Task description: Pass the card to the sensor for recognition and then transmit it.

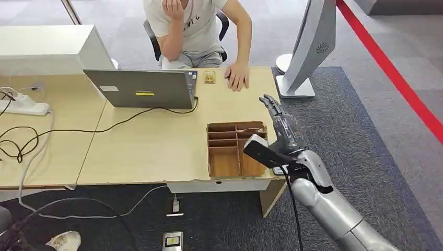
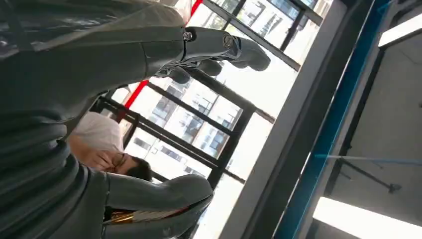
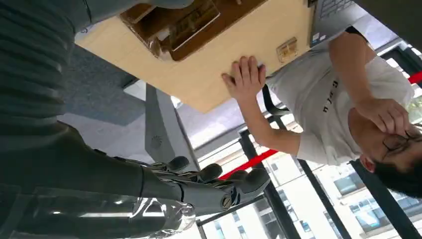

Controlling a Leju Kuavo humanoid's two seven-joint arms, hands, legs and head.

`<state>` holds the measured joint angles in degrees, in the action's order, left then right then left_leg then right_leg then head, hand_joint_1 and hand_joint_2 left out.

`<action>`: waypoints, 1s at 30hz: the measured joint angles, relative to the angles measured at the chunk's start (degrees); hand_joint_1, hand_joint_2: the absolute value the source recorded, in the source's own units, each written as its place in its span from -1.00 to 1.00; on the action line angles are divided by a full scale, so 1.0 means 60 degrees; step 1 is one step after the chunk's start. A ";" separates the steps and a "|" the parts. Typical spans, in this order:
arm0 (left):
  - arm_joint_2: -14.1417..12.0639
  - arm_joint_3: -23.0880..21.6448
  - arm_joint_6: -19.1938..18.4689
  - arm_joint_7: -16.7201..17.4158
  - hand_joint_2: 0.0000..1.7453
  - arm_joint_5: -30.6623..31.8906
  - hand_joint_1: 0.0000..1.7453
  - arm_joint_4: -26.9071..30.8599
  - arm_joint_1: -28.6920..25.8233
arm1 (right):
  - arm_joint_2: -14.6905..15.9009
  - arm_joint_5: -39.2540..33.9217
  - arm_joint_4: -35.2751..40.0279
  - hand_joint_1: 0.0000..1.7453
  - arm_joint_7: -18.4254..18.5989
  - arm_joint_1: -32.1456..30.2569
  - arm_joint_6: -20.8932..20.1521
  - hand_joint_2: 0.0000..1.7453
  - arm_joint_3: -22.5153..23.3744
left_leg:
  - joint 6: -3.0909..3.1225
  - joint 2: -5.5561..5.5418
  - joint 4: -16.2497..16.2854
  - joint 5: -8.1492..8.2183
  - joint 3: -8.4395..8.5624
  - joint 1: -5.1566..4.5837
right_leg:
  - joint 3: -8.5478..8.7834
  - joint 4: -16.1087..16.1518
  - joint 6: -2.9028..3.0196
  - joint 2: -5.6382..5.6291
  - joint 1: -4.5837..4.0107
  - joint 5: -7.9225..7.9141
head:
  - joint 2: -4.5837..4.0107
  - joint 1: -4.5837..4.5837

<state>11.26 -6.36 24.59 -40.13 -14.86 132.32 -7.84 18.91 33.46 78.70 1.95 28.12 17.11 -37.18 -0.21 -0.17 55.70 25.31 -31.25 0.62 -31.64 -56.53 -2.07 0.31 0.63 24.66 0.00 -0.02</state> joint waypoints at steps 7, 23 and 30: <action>-0.0029 -0.0051 0.0211 0.0000 1.00 0.0102 -1.00 0.0004 0.0150 | -0.0062 0.0241 -0.1177 -1.00 0.0047 0.0321 -0.0026 1.00 -0.0189 | 0.0000 0.0000 0.0000 0.0000 0.0002 0.0000 | -0.0001 0.0000 0.0000 0.0000 0.0000 0.0000 | 0.0000 0.0004; -0.0066 -0.0157 -0.0397 0.0000 1.00 -0.0095 -1.00 -0.0066 0.0208 | -0.0189 0.0579 -0.2921 -1.00 0.0033 0.0710 0.0765 1.00 -0.0346 | 0.0000 0.0001 0.0001 0.0000 0.0000 0.0000 | -0.0004 0.0000 0.0000 -0.0001 0.0000 0.0000 | 0.0000 0.0004; -0.0066 -0.0157 -0.0415 0.0000 1.00 -0.0091 -1.00 -0.0160 0.0209 | -0.0470 0.0554 -0.3277 -1.00 -0.0186 0.0811 0.0743 1.00 -0.0451 | 0.0000 0.0002 0.0001 0.0000 0.0001 0.0001 | -0.0004 -0.0001 0.0000 -0.0002 -0.0001 0.0000 | 0.0000 0.0004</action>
<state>10.86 -7.30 22.10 -40.13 -15.41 131.36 -6.59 16.09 36.79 59.04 0.83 32.99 21.57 -39.89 -0.22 -0.16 55.70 25.31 -31.25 0.62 -31.66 -56.54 -2.07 0.30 0.63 24.66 0.00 0.00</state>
